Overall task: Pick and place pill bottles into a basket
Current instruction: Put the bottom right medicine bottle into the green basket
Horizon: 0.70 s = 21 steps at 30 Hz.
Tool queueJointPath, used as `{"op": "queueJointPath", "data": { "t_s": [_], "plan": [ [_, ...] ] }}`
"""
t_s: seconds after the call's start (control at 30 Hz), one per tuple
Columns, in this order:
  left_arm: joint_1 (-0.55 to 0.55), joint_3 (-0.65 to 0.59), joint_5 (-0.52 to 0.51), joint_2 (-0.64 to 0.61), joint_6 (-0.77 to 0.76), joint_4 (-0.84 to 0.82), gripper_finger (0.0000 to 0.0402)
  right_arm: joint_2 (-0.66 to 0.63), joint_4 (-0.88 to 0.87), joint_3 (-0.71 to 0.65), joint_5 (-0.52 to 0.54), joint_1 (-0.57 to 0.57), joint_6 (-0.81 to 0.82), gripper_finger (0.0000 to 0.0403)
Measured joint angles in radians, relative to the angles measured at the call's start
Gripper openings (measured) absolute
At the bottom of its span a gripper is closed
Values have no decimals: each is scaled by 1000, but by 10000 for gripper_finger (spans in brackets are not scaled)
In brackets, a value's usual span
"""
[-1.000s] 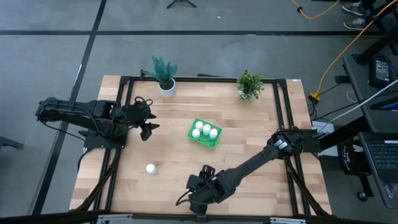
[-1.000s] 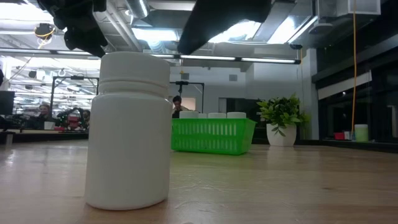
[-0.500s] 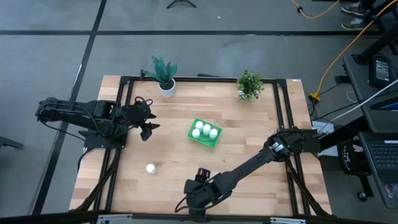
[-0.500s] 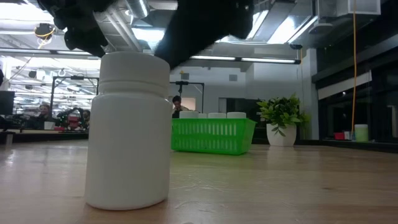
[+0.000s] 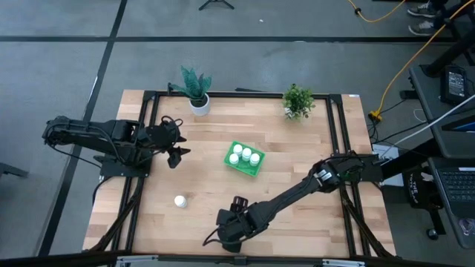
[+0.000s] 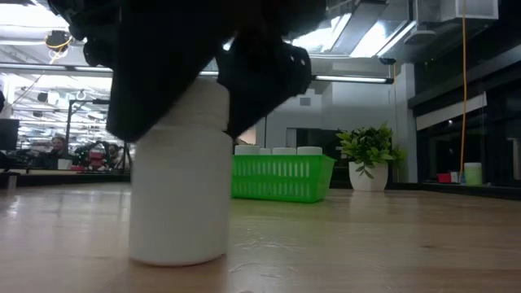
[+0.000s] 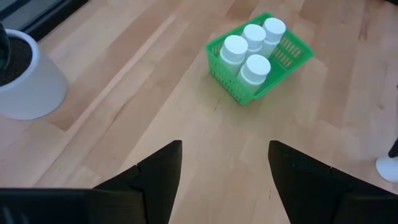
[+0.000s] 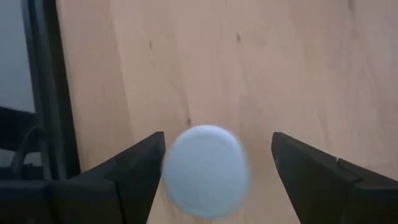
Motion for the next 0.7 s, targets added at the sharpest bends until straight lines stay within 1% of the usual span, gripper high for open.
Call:
{"op": "queueJointPath", "data": {
  "t_s": [0.2,0.3,0.4,0.57,0.7],
  "plan": [
    [0,0,8,0,5,-1,232,9,1,0,-33,-2,-1,295],
    [0,0,9,0,19,0,232,9,-5,0,-31,-7,-1,285],
    [0,0,9,0,19,-1,232,9,-4,0,-32,-9,-1,253],
    [0,0,9,0,27,-1,232,8,-8,0,-35,-13,-1,169],
    [0,0,9,0,27,-1,234,8,-11,0,-35,-16,-1,168]
  ]
}}
